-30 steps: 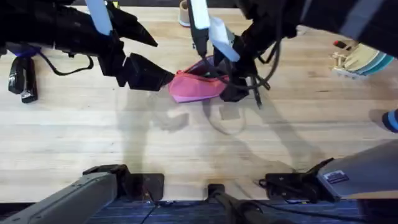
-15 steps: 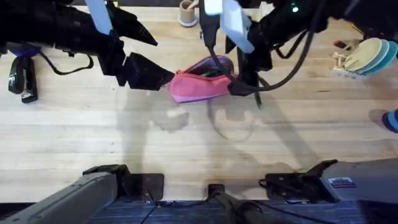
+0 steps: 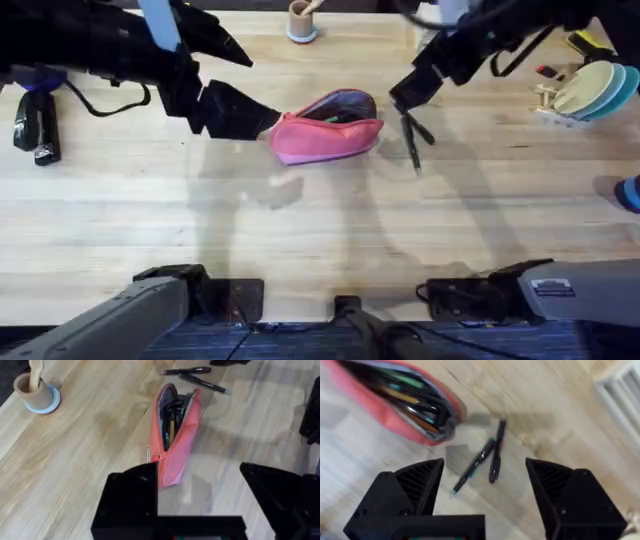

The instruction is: Unzip the bag, pick up the pens from the table one at a time and place them inside, then zip the bag closed.

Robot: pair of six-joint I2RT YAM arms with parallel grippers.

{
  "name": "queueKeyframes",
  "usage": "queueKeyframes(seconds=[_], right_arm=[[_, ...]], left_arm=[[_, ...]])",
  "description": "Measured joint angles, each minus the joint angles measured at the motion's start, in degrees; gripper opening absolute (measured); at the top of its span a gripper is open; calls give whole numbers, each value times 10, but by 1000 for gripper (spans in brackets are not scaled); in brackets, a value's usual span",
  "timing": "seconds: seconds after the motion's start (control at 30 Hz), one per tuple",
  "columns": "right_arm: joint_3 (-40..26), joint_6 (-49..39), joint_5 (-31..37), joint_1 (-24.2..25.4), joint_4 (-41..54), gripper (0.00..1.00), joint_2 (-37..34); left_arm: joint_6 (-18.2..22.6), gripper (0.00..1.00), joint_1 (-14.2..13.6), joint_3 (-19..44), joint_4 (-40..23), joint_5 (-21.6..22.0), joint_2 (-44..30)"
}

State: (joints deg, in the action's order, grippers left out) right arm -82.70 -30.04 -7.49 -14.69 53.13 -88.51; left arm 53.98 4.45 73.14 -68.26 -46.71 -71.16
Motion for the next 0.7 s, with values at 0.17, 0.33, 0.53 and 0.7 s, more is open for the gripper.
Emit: queueKeyframes(seconds=[0.17, 0.33, 0.53, 0.7], right_arm=[[0, 29, 1, 36, 6, 997, -5], [0, 37, 0, 37, 3, 997, -5], [0, 40, 0, 37, -17, 997, -34], [0, 42, 1, 37, -37, 997, -85]], left_arm=[[0, 993, 0, 0, 1, 0, 0], [0, 993, 0, 0, 1, 0, 0], [0, 993, 0, 0, 1, 0, 0], [0, 993, 0, 0, 1, 0, 0]])
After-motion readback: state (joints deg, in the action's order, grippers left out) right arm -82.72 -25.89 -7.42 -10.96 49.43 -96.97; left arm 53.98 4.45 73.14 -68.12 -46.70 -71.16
